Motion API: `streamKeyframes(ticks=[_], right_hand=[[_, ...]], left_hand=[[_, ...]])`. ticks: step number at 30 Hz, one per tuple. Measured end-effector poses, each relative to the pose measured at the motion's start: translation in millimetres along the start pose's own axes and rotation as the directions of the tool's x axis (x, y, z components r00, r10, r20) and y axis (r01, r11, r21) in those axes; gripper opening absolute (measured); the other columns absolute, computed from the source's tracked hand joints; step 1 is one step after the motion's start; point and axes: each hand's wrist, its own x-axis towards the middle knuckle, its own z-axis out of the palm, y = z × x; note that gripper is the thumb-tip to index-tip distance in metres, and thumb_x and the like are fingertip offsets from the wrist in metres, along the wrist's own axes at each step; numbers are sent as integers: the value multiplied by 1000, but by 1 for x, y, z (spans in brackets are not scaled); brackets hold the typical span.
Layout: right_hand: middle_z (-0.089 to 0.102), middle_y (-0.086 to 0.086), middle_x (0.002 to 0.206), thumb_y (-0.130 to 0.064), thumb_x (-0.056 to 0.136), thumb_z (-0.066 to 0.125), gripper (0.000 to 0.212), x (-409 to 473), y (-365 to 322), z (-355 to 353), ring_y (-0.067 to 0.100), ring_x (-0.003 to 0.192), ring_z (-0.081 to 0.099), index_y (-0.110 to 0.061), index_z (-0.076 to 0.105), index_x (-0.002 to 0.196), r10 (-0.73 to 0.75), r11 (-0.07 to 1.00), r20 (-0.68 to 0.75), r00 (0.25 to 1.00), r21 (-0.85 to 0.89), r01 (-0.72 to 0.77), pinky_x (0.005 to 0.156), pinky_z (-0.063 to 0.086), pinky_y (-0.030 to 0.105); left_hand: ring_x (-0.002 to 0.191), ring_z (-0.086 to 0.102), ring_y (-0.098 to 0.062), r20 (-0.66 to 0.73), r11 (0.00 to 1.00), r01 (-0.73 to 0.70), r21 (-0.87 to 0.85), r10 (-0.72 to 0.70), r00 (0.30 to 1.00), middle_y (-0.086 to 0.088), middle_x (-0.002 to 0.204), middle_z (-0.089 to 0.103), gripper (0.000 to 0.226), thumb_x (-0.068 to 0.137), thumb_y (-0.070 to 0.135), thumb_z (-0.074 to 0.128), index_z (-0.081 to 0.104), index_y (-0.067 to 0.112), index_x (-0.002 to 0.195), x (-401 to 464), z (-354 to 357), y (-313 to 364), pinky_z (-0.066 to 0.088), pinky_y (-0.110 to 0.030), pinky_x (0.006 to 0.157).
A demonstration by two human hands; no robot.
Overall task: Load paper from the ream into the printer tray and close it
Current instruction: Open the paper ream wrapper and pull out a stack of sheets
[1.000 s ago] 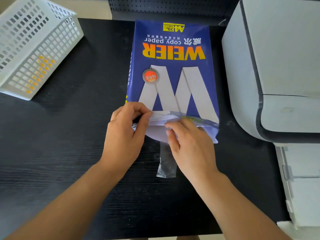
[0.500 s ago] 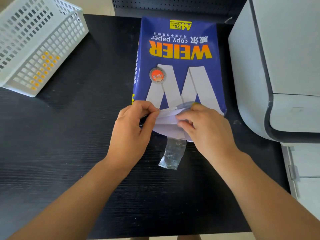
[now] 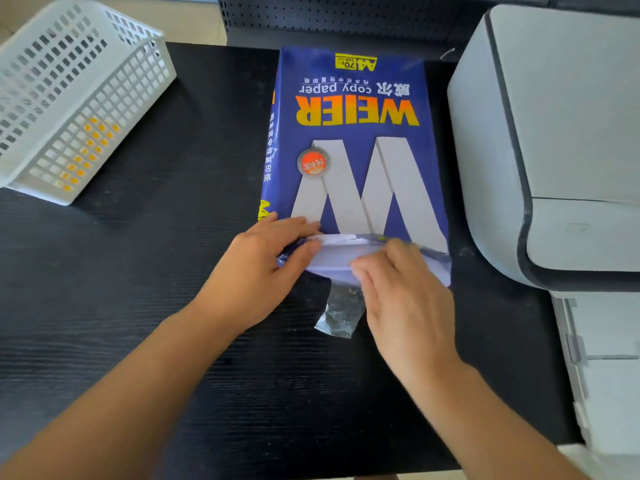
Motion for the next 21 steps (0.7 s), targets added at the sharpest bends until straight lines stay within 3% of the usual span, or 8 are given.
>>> streamKeyframes(ticks=[5,8,11,13,14,17,19,21], right_hand=[[57,-1,76,-19,94,60,11,-41,-6,-18,21,64,56,-18,71,91,92,987,21,996,133,-94,43,48,37],[56,-4,74,-23,93,59,13,-58,-12,-29,18,63,56,-22,72,90,93,980,53,994,172,-101,44,48,34],[54,-5,70,-25,91,61,15,-76,-19,-35,16,59,54,-24,75,85,103,977,51,993,183,-111,42,45,30],[54,-5,66,-26,90,60,18,-87,-22,-40,16,55,53,-26,75,81,108,977,42,993,182,-114,40,43,27],[53,-5,65,-26,89,60,18,-91,-23,-42,15,54,52,-27,75,79,97,979,43,994,177,-103,40,41,25],[52,-7,65,-28,88,58,19,-101,-23,-48,13,54,50,-29,75,78,54,982,110,992,172,-73,39,40,22],[52,-10,70,-34,87,58,17,-102,-19,-48,11,61,49,-32,74,82,31,981,175,984,185,-63,45,44,23],[53,-11,86,-44,83,61,16,-98,-9,-48,10,76,47,-38,74,91,104,952,209,972,262,-158,65,45,28]], left_hand=[[140,35,12,178,999,48,-21,-43,983,18,144,57,40,91,48,54,65,36,128,-3,-14,-2,16,-28,124],[149,24,2,48,964,128,-231,-120,992,17,158,39,47,89,49,56,58,39,135,-33,-10,13,25,-27,120],[128,56,-2,-148,697,266,-666,-473,869,13,140,60,47,88,40,64,58,34,134,-74,1,35,46,-30,104],[110,69,-9,-7,407,384,-829,-694,720,5,124,73,41,89,34,68,62,30,129,-89,4,45,52,-33,90],[107,72,-13,120,315,469,-825,-714,690,3,119,76,36,92,30,62,64,28,128,-93,4,48,52,-34,87],[106,73,-19,375,278,636,-720,-615,693,-2,114,78,31,99,16,52,70,25,123,-97,2,46,56,-37,86],[104,74,-26,385,292,662,-691,-626,678,-8,112,79,34,100,7,50,69,23,124,-96,2,39,59,-36,84],[104,75,-28,378,323,666,-672,-625,683,-10,111,78,36,100,2,50,66,20,127,-95,2,33,61,-33,82]])
